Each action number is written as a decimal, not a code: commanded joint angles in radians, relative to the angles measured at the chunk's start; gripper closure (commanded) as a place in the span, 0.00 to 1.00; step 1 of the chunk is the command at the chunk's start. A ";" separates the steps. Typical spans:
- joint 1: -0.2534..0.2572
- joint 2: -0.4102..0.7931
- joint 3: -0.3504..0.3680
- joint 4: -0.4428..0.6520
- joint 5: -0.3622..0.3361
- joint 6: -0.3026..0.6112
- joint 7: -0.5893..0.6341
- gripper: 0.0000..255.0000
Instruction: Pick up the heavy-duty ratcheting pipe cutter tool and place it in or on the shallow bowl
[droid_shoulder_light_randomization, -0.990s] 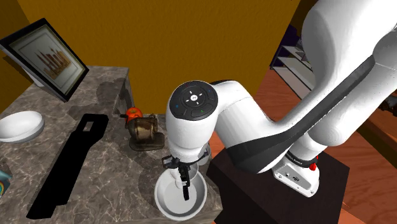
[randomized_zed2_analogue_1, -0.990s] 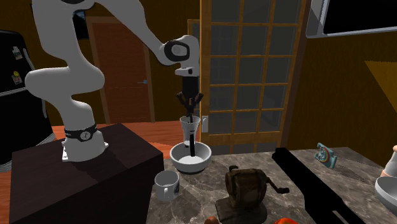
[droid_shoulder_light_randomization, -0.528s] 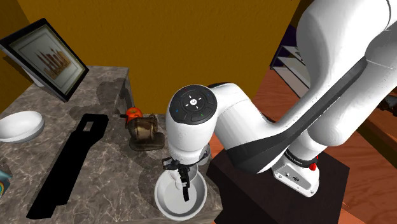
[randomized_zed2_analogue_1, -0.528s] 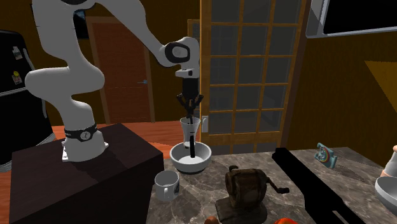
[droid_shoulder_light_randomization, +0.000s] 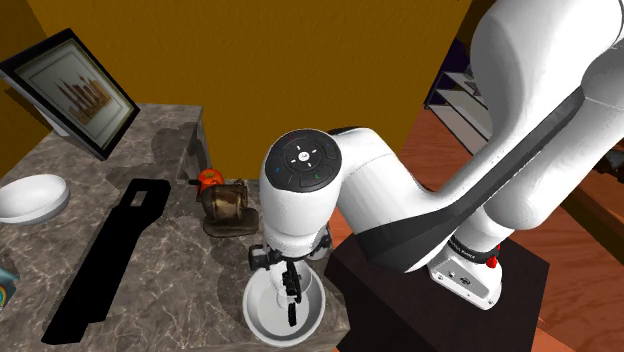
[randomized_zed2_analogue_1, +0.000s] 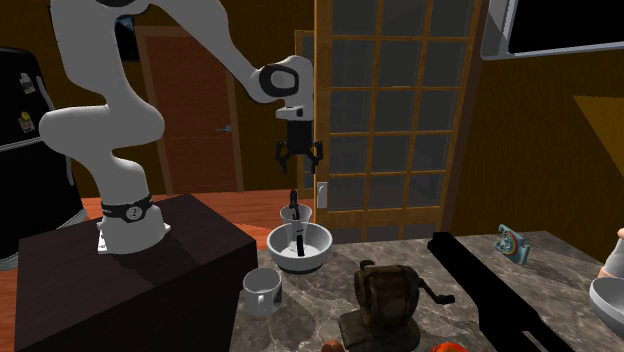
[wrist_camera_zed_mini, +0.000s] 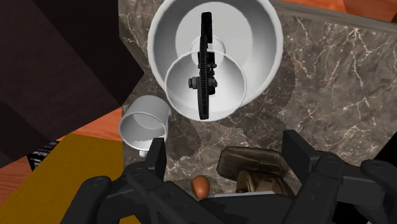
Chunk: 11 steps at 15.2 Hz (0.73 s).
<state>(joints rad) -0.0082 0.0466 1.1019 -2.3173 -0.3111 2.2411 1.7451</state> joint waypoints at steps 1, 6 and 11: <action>-0.009 -0.070 0.015 0.016 0.089 -0.036 -0.063 0.00; 0.005 -0.135 0.003 0.045 0.167 -0.087 -0.119 0.00; 0.005 -0.135 0.003 0.045 0.167 -0.087 -0.119 0.00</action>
